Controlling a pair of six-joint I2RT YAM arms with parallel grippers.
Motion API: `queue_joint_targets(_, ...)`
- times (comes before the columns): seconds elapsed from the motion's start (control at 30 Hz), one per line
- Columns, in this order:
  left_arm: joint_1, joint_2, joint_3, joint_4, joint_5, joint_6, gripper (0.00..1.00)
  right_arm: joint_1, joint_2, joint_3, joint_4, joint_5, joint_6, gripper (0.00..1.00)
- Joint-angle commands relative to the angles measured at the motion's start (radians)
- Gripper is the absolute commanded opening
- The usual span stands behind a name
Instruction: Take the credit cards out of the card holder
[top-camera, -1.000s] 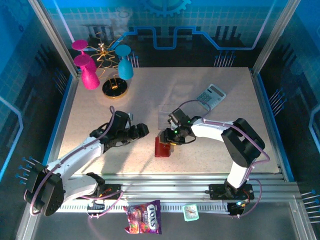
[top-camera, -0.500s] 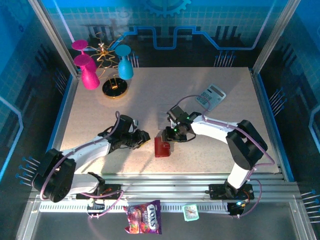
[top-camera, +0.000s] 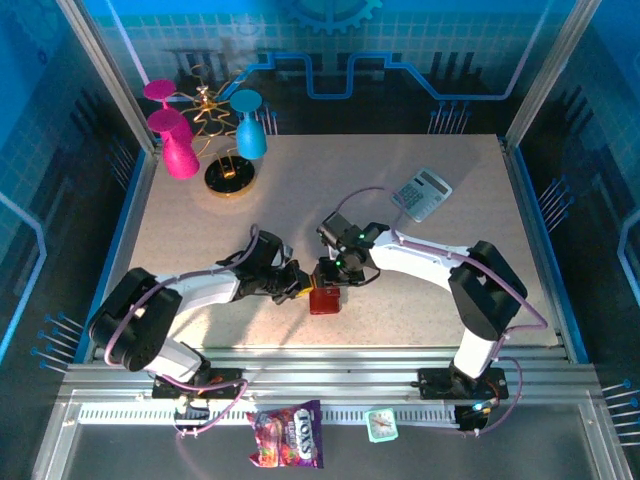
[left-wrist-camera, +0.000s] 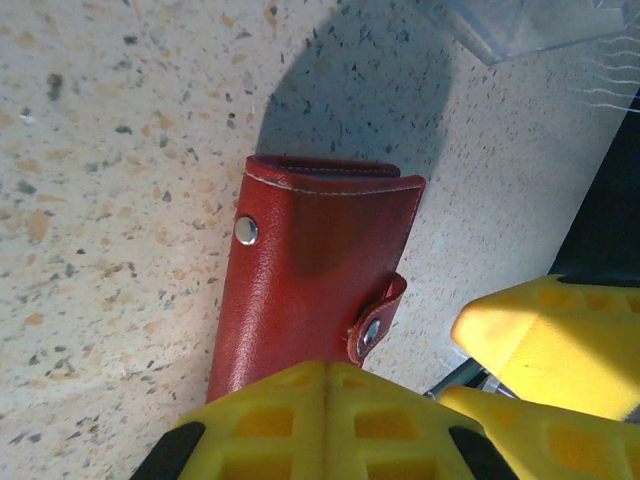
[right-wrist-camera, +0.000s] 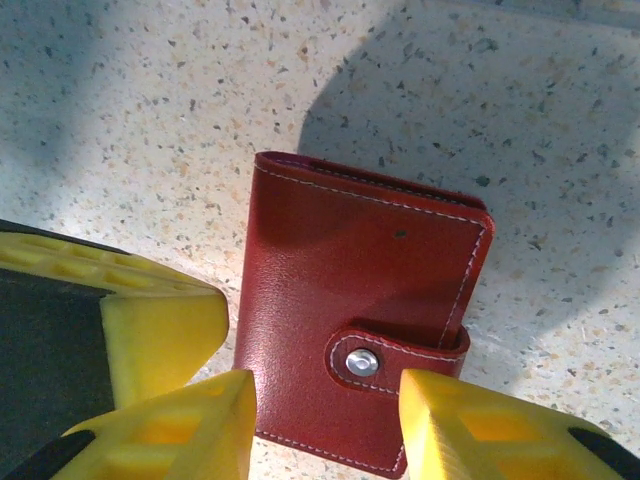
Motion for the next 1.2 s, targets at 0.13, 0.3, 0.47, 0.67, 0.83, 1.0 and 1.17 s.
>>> queue_joint_targets(0.13, -0.012, 0.025, 0.021, 0.027, 0.034, -0.029, 0.0, 0.023, 0.038, 0.035, -0.065, 0.035, -0.009, 0.4)
queue_joint_targets(0.3, -0.011, 0.051, 0.019, -0.004, 0.024, -0.032, 0.0, 0.031, 0.06, 0.05, -0.074, 0.04, -0.012, 0.38)
queue_joint_targets(0.47, -0.01, 0.075, 0.016, -0.009, 0.022, -0.036, 0.0, 0.046, 0.085, 0.079, -0.094, 0.056, -0.022, 0.38)
queue_joint_targets(0.67, -0.009, 0.094, 0.0, 0.008, 0.019, -0.045, 0.0, 0.062, 0.116, 0.101, -0.126, 0.094, -0.031, 0.37)
queue_joint_targets(0.83, -0.006, 0.114, -0.032, 0.071, 0.03, -0.077, 0.0, 0.073, 0.14, 0.109, -0.141, 0.106, -0.035, 0.38)
queue_joint_targets(1.0, 0.0, 0.134, -0.068, 0.15, 0.044, -0.112, 0.0, 0.088, 0.17, 0.118, -0.151, 0.118, -0.039, 0.37)
queue_joint_targets(1.17, 0.001, 0.142, -0.089, 0.185, 0.047, -0.121, 0.0, 0.107, 0.197, 0.129, -0.166, 0.147, -0.041, 0.37)
